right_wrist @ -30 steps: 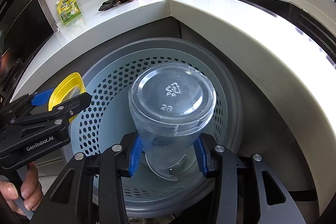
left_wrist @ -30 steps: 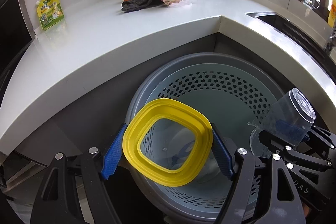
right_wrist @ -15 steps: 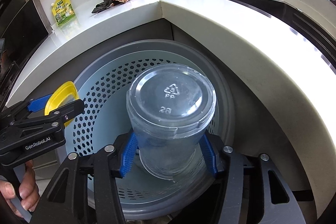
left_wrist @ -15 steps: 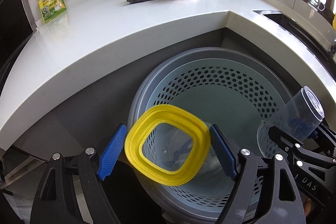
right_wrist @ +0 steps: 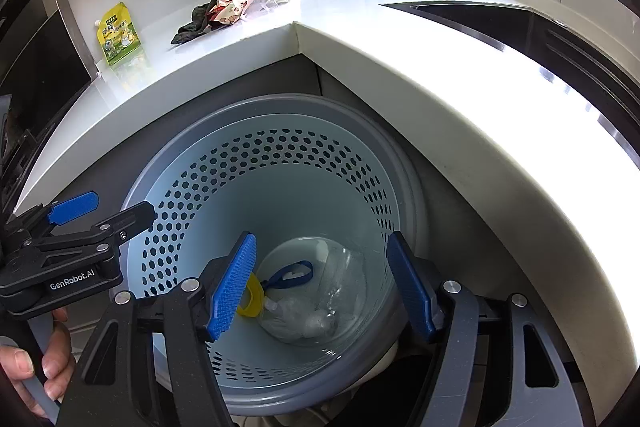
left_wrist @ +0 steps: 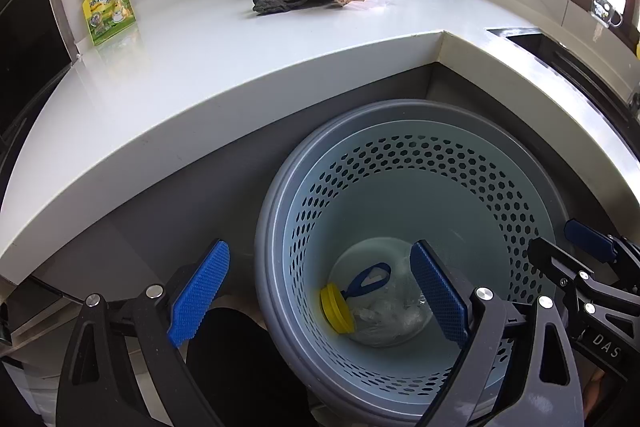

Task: Collect trash
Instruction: 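Open both tools to drop the cup and lid into the bin, then move both tools from the bin back toward the trash on the counter, then close the right tool on the red-and-white snack wrapper, then grasp the dark grey cloth with the left tool while the right tool holds the wrapper, then carry the cloth and wrapper over the bin with both tools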

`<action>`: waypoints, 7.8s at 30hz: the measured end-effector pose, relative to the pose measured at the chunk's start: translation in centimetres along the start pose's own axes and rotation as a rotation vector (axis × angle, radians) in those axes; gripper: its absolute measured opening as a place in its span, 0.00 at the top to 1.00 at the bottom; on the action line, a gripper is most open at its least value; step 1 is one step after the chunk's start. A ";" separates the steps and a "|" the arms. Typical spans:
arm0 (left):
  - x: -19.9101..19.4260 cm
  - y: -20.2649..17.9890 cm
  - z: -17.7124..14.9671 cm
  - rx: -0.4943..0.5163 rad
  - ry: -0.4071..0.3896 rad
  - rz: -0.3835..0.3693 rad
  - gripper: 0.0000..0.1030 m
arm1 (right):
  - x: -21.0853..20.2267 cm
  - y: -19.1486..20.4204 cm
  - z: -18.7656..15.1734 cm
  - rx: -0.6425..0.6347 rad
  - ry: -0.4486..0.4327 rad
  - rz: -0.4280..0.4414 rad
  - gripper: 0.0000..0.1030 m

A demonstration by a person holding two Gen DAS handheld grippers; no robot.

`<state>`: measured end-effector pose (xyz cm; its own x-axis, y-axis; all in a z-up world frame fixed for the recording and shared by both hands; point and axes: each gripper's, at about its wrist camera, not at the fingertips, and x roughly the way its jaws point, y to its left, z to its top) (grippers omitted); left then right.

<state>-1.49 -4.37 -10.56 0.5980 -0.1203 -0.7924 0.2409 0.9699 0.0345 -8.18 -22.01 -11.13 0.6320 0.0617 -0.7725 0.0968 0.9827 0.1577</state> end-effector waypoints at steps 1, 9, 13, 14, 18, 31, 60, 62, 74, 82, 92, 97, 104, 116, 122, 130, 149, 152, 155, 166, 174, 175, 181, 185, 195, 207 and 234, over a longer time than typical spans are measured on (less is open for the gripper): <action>0.0 0.0 0.0 0.001 0.000 -0.001 0.12 | 0.0 0.0 0.0 0.001 -0.001 0.001 0.37; 0.0 -0.1 0.1 -0.004 0.002 -0.005 0.12 | -0.3 -0.2 0.1 0.008 -0.008 0.002 0.37; -0.2 0.0 0.1 -0.006 -0.001 -0.009 0.12 | -0.6 -0.2 0.2 0.008 -0.018 0.005 0.36; -0.3 0.0 0.1 -0.006 -0.003 -0.009 0.12 | -0.7 -0.2 0.2 0.008 -0.022 0.004 0.36; -0.6 0.1 0.2 -0.005 -0.011 -0.013 0.12 | -1.0 -0.2 0.3 0.009 -0.030 0.002 0.36; -2.6 0.7 1.2 -0.007 -0.058 -0.025 0.12 | -2.8 0.4 1.3 -0.002 -0.086 0.009 0.35; -4.4 4.9 9.9 -0.050 -0.248 0.022 0.06 | -2.5 1.8 9.4 -0.040 -0.230 0.057 0.26; -4.1 5.1 10.8 -0.052 -0.254 0.025 0.06 | -1.9 1.8 10.2 -0.034 -0.228 0.066 0.26; -1.3 6.0 15.2 -0.084 -0.255 0.021 0.06 | 1.0 1.9 15.0 -0.024 -0.219 0.091 0.26; 0.8 7.1 16.7 -0.106 -0.234 0.040 0.06 | 2.8 2.2 17.6 -0.030 -0.209 0.089 0.26; 2.6 8.6 19.0 -0.125 -0.210 0.032 0.06 | 4.9 4.0 20.7 -0.065 -0.194 0.109 0.26; 3.1 8.8 19.9 -0.122 -0.217 0.041 0.06 | 6.1 4.8 22.6 -0.058 -0.190 0.087 0.26; 3.6 9.9 20.0 -0.140 -0.209 0.048 0.06 | 7.4 6.8 24.5 -0.081 -0.189 0.109 0.26; 4.2 10.4 19.6 -0.143 -0.196 0.047 0.06 | 10.3 8.9 26.1 -0.149 -0.130 0.081 0.44; 4.1 10.1 19.6 -0.147 -0.196 0.041 0.06 | 11.0 9.1 26.2 -0.172 -0.109 0.067 0.65; 4.0 9.6 19.9 -0.140 -0.199 0.039 0.06 | 10.6 8.7 26.5 -0.189 -0.115 0.083 0.97; 4.4 7.5 20.6 -0.109 -0.197 0.035 0.06 | 8.4 2.6 25.6 -0.061 -0.156 0.097 0.98; 4.6 7.2 20.7 -0.102 -0.194 0.034 0.06 | 8.3 2.4 25.4 -0.074 -0.159 0.063 0.98; 4.6 6.9 20.9 -0.095 -0.196 0.038 0.06 | 7.7 1.6 25.2 -0.058 -0.179 0.049 0.98; 4.9 6.1 21.1 -0.089 -0.190 0.017 0.06 | 5.6 -0.8 25.0 -0.013 -0.239 0.028 0.98; 6.0 4.7 22.1 -0.078 -0.168 0.025 0.06 | 5.0 -2.4 24.7 0.026 -0.253 0.039 0.98; 6.4 4.6 22.3 -0.079 -0.159 0.030 0.06 | 5.0 -2.4 24.7 0.026 -0.252 0.042 0.98; 8.0 3.7 23.6 -0.097 -0.124 0.038 0.06 | 5.1 -2.9 24.6 0.032 -0.253 0.066 0.98; 9.0 3.9 24.0 -0.132 -0.095 0.061 0.06 | 5.0 -3.2 24.5 0.035 -0.256 0.081 0.98; 12.0 4.7 24.6 -0.167 0.039 0.089 0.05 | 5.0 -3.3 24.5 0.038 -0.262 0.113 0.98; 11.1 5.1 24.4 -0.172 -0.009 0.058 0.63 | 5.1 -3.3 24.4 0.034 -0.256 0.120 0.98; 0.6 4.9 18.0 -0.086 -0.232 0.099 0.85 | -0.3 -0.6 19.7 -0.018 -0.263 0.058 0.98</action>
<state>13.85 -3.52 0.08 0.7768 -0.0594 -0.6269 0.1126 0.9926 0.0455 6.70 -26.02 1.10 0.8141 0.0734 -0.5761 0.0421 0.9819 0.1846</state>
